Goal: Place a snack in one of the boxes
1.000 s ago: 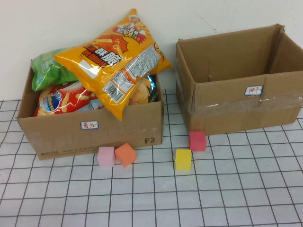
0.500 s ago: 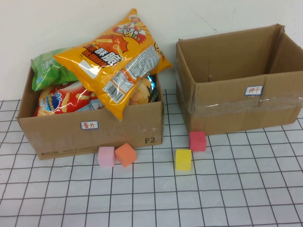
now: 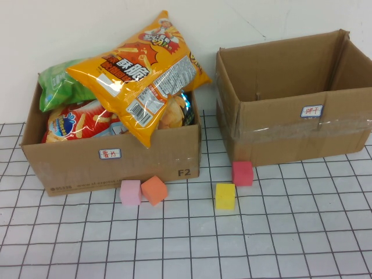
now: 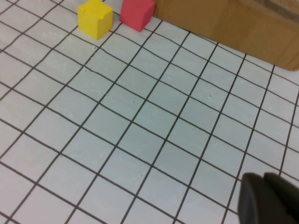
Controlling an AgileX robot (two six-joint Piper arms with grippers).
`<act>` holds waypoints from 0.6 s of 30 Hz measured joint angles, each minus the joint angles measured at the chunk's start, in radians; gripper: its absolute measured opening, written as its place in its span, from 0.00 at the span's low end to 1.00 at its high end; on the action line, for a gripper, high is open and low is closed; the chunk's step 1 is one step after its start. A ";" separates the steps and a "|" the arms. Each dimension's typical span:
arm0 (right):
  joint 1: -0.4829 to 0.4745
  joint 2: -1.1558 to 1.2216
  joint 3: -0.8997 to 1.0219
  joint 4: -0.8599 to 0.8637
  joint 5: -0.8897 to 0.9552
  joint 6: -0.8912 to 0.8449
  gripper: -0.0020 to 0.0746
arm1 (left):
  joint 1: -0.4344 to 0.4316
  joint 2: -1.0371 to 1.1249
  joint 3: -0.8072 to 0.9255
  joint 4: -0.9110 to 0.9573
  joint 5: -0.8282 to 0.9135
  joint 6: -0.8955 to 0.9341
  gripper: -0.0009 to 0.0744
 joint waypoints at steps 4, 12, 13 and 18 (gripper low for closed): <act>0.000 0.000 0.000 0.000 0.000 0.000 0.03 | 0.000 0.000 0.000 0.000 0.000 0.000 0.01; 0.000 -0.034 0.002 -0.016 0.009 -0.006 0.03 | 0.000 0.000 0.000 -0.002 0.000 0.000 0.01; -0.009 -0.054 0.004 -0.021 0.007 -0.008 0.03 | 0.000 0.000 0.000 -0.002 0.000 0.000 0.01; -0.118 -0.175 0.081 -0.008 -0.095 -0.008 0.03 | 0.000 0.000 0.000 -0.002 0.000 0.001 0.01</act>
